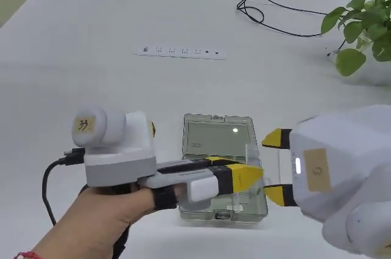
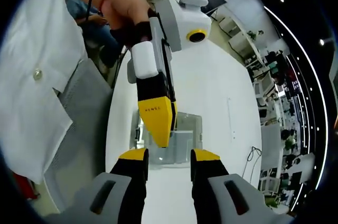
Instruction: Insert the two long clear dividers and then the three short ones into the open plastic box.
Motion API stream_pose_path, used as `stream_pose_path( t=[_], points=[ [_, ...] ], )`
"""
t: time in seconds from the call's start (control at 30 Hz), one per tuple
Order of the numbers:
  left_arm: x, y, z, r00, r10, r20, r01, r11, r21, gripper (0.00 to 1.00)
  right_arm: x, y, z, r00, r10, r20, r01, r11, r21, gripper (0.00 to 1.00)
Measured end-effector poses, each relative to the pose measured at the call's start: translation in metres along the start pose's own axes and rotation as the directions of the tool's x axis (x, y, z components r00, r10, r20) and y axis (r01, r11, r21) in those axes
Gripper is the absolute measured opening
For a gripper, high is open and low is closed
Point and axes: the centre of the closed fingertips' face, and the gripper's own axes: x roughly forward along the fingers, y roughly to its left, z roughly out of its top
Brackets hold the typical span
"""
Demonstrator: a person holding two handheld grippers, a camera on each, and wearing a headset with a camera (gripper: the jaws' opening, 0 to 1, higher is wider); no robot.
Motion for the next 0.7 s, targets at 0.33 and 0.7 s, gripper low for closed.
stream_pose_path(
  t=[0.33, 0.7],
  points=[
    [0.0038, -0.0028, -0.0009, 0.9998, -0.019, -0.009, 0.019, 1.000, -0.019, 0.08, -0.0010, 0.0004, 0.0041, 1.0000, -0.001, 0.005, 0.001, 1.000, 0.000, 0.32],
    [0.0063, -0.0045, -0.0033, 0.9993, -0.031, -0.018, 0.031, 0.999, -0.023, 0.00, 0.0004, 0.0010, 0.0029, 1.0000, 0.001, -0.004, -0.001, 1.000, -0.010, 0.32]
  ],
)
